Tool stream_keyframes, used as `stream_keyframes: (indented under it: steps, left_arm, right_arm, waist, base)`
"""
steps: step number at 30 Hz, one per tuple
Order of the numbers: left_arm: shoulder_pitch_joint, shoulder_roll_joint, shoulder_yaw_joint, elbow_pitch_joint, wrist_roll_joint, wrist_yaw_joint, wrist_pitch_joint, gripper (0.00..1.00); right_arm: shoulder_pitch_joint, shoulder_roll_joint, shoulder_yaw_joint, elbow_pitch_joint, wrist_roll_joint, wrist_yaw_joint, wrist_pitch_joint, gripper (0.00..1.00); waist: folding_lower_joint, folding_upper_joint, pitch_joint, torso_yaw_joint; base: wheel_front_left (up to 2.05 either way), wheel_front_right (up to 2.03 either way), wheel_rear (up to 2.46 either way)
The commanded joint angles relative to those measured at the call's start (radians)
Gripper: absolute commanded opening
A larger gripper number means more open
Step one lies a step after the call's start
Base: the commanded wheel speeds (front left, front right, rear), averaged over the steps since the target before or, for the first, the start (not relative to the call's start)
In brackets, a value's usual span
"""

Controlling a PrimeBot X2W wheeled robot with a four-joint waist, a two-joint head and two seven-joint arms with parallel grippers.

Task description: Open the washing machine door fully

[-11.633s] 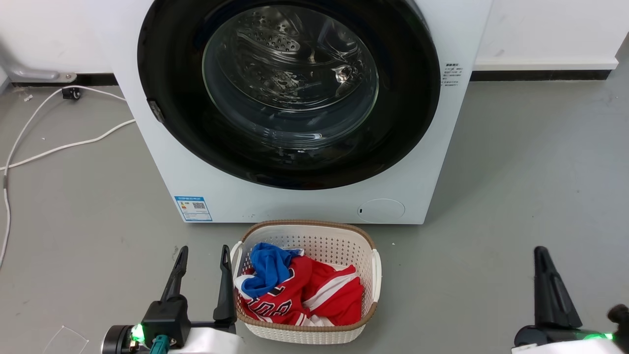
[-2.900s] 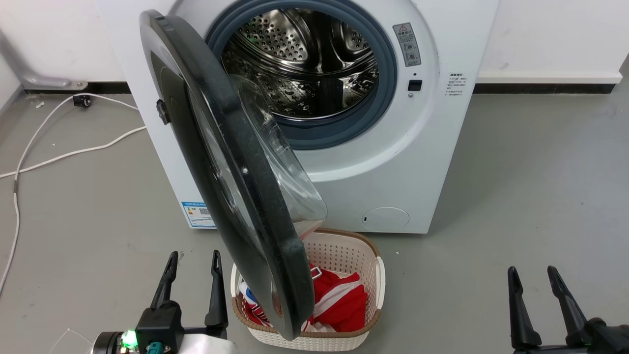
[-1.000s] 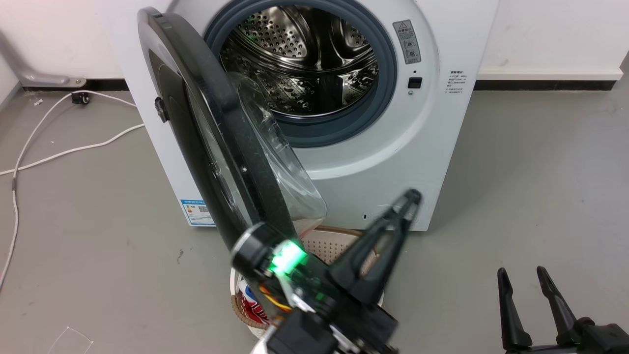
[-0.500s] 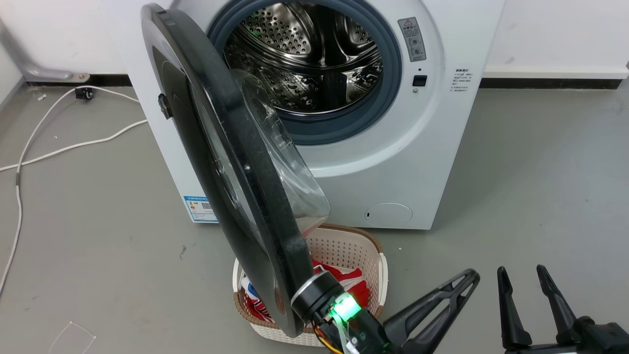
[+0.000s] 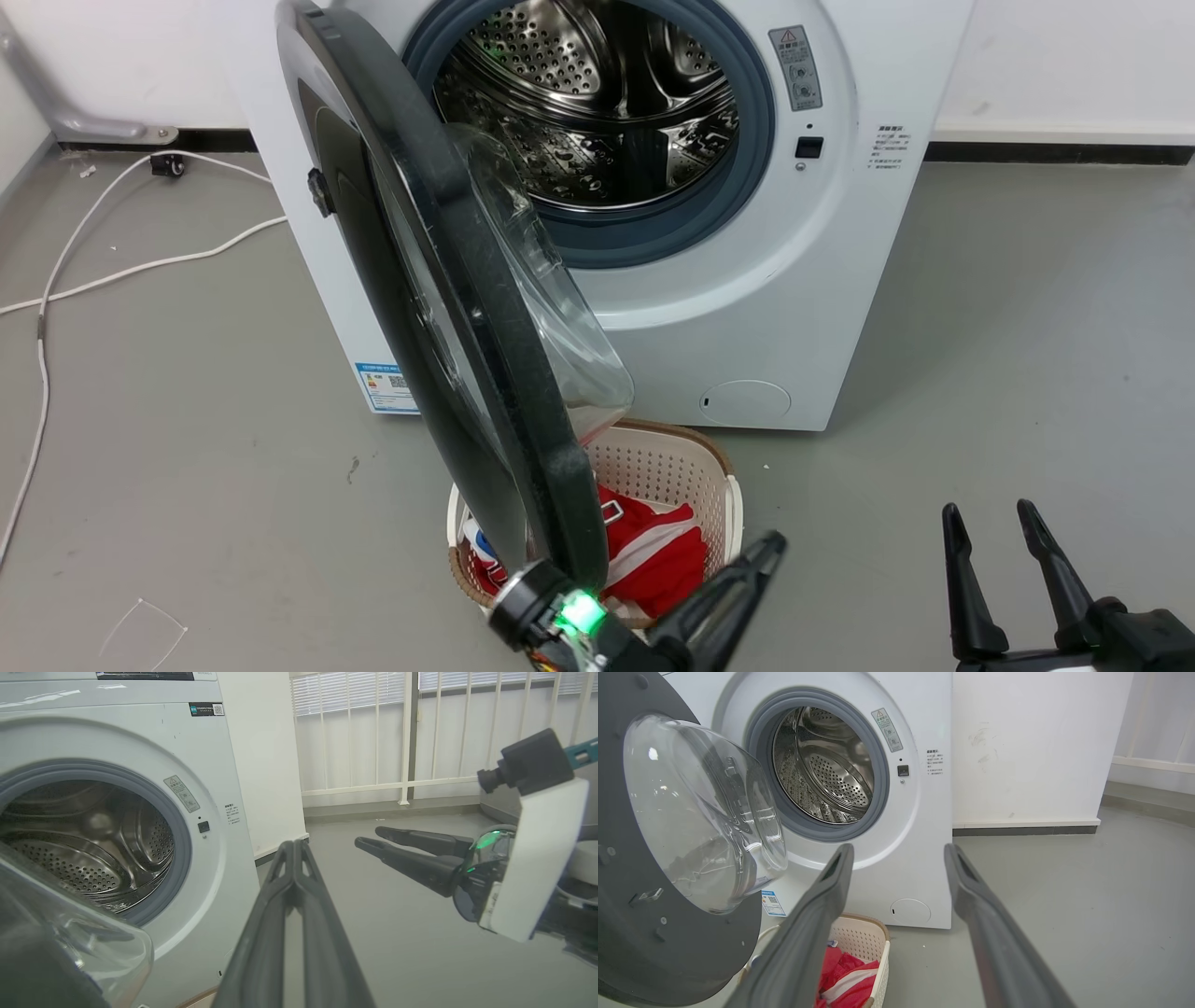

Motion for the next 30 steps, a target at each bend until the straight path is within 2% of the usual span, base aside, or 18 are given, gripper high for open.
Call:
stream_keyframes:
  steps: [1,8,19,30]
  left_arm:
    - [0.011,0.008,0.012,0.007,-0.008,0.007,-0.003,0.0]
    - [0.013,0.017,0.112,0.062,-0.027,0.029,-0.003,0.0]
    - [0.014,0.021,0.223,0.146,-0.029,0.027,-0.002,0.0]
    - [0.038,0.028,0.279,0.154,-0.011,0.027,0.001,0.0]
  right_arm:
    - [-0.012,0.003,0.001,0.001,-0.003,0.0,-0.002,1.0]
    - [-0.019,0.003,0.001,0.002,-0.007,0.0,-0.002,1.0]
    - [-0.017,0.003,-0.003,0.007,-0.005,0.0,-0.002,1.0]
    - [0.001,0.003,-0.003,0.021,0.008,0.0,-0.002,1.0]
  waist:
    - [0.0,0.0,0.002,0.0]
    - [0.0,0.0,0.013,-0.001]
    - [0.0,0.0,0.019,0.005]
    - [0.0,0.0,0.016,0.082]
  base:
    - [0.0,0.0,0.0]
    - [0.0,0.0,0.0]
    - [0.0,0.0,0.0]
    - [0.0,0.0,0.0]
